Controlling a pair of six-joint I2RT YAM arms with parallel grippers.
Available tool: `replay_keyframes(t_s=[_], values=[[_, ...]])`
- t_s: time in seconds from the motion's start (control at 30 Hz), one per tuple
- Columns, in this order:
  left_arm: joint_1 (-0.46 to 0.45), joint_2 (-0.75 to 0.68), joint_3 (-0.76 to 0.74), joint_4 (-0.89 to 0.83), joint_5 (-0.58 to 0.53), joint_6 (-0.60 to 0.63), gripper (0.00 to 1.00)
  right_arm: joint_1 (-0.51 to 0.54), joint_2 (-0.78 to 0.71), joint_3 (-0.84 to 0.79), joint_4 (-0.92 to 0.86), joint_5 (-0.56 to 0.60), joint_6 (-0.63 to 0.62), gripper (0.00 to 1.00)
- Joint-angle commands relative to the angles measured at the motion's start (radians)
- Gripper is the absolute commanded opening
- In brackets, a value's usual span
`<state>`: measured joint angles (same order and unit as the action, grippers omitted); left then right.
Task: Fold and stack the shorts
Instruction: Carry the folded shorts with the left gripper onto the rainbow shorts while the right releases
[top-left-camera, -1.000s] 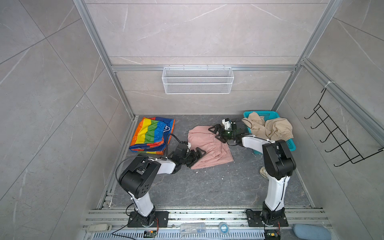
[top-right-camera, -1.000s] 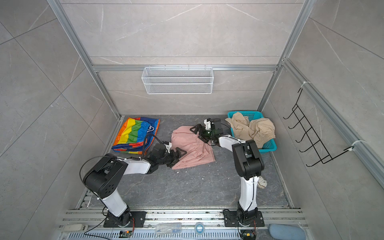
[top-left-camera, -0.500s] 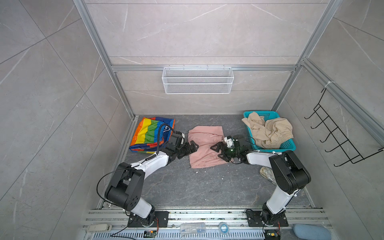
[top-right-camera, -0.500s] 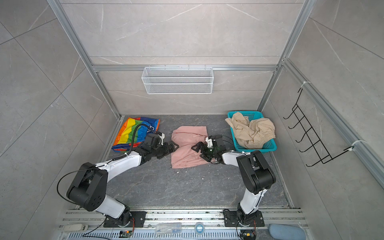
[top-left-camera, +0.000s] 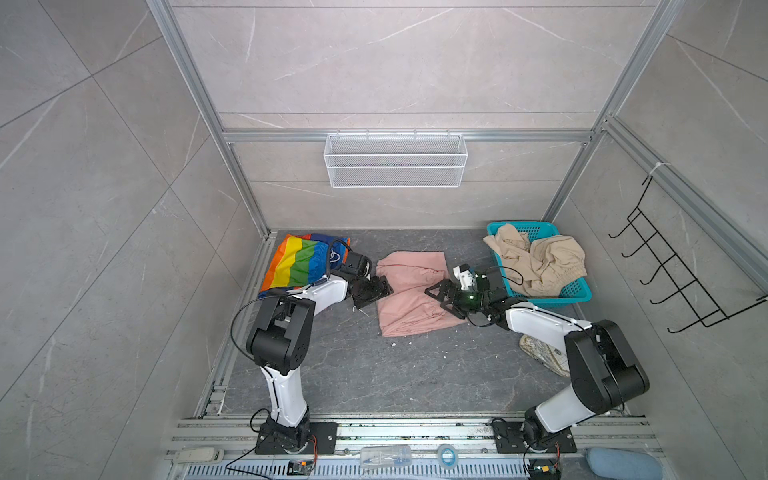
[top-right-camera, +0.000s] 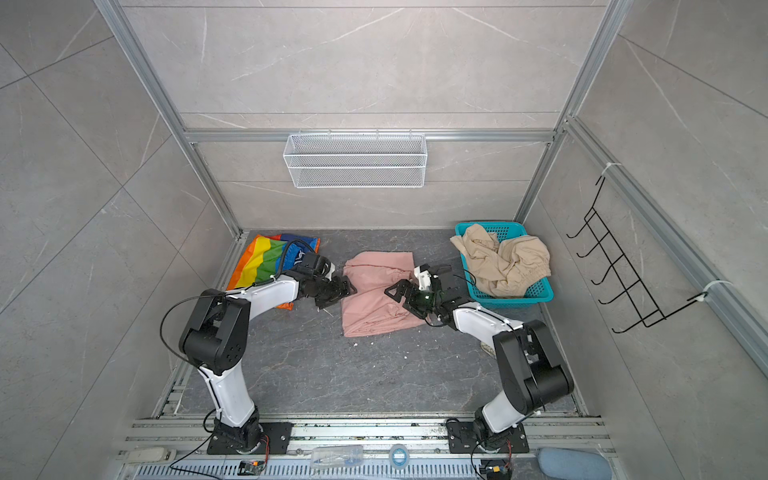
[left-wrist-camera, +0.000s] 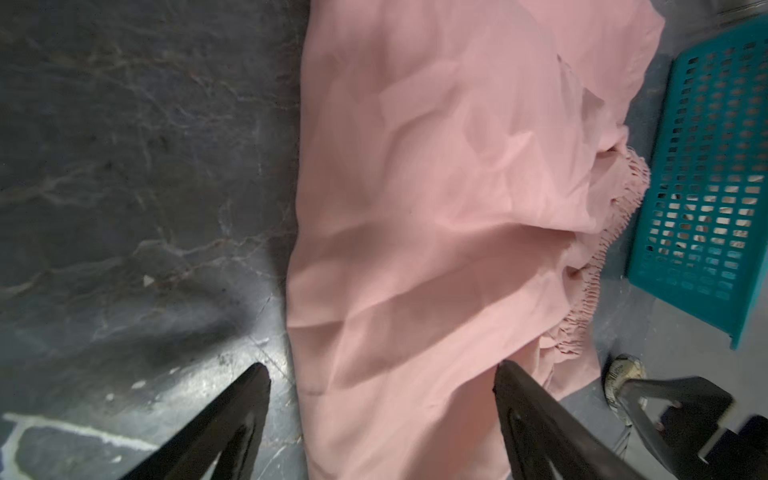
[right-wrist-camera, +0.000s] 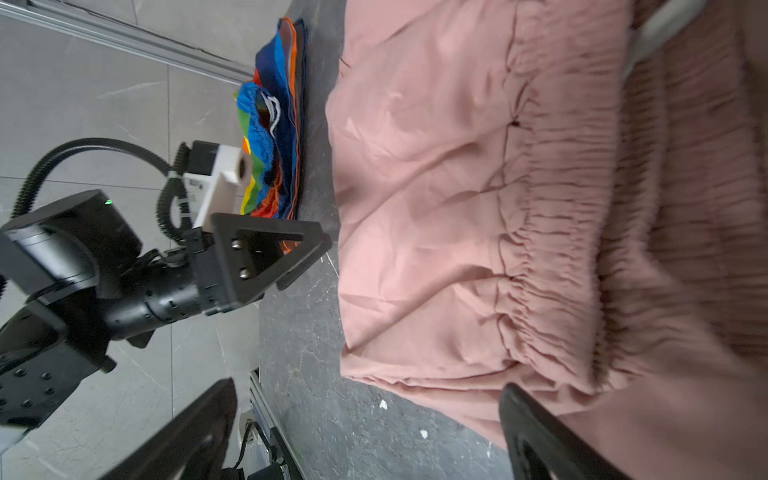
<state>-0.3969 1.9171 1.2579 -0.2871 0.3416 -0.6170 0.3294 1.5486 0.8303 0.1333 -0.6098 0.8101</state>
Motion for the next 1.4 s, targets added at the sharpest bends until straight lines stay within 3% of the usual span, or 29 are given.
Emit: replay_keyframes(t_s=[0.0, 0.1, 0.2, 0.27, 0.4, 0.43, 0.67, 0.9, 1.07, 1.23, 1.37], values=[[0.002, 0.058, 0.08, -0.108, 0.002, 0.063, 0.85, -0.018, -0.053, 0.007, -0.084, 0.006, -0.042, 1.0], [0.001, 0.103, 0.111, -0.118, -0.003, 0.066, 0.82, -0.029, -0.081, 0.001, -0.107, 0.012, -0.054, 1.0], [0.002, 0.136, 0.123, -0.099, 0.009, 0.057, 0.68, -0.034, -0.088, -0.009, -0.109, 0.011, -0.057, 1.0], [0.0, 0.145, 0.116, -0.081, 0.013, 0.053, 0.53, -0.036, -0.09, -0.015, -0.109, 0.007, -0.055, 1.0], [0.0, 0.136, 0.095, -0.055, -0.004, 0.053, 0.06, -0.038, -0.102, -0.029, -0.109, 0.006, -0.056, 1.0], [0.0, 0.129, 0.099, -0.061, -0.017, 0.06, 0.0, -0.039, -0.107, -0.035, -0.109, 0.005, -0.058, 1.0], [0.001, 0.06, 0.233, -0.275, -0.164, 0.202, 0.0, -0.039, -0.125, -0.07, -0.11, 0.011, -0.069, 1.0], [0.0, 0.037, 0.549, -0.662, -0.621, 0.426, 0.0, -0.039, -0.119, -0.1, -0.107, 0.015, -0.081, 1.0], [0.001, 0.067, 0.691, -0.741, -0.925, 0.598, 0.0, -0.036, -0.095, -0.101, -0.063, -0.004, -0.053, 1.0], [0.001, 0.14, 0.79, -0.76, -1.131, 0.744, 0.0, -0.034, -0.091, -0.097, -0.062, -0.005, -0.056, 1.0], [0.002, 0.14, 0.796, -0.71, -1.222, 0.83, 0.0, -0.034, -0.08, -0.106, -0.05, -0.006, -0.06, 1.0]])
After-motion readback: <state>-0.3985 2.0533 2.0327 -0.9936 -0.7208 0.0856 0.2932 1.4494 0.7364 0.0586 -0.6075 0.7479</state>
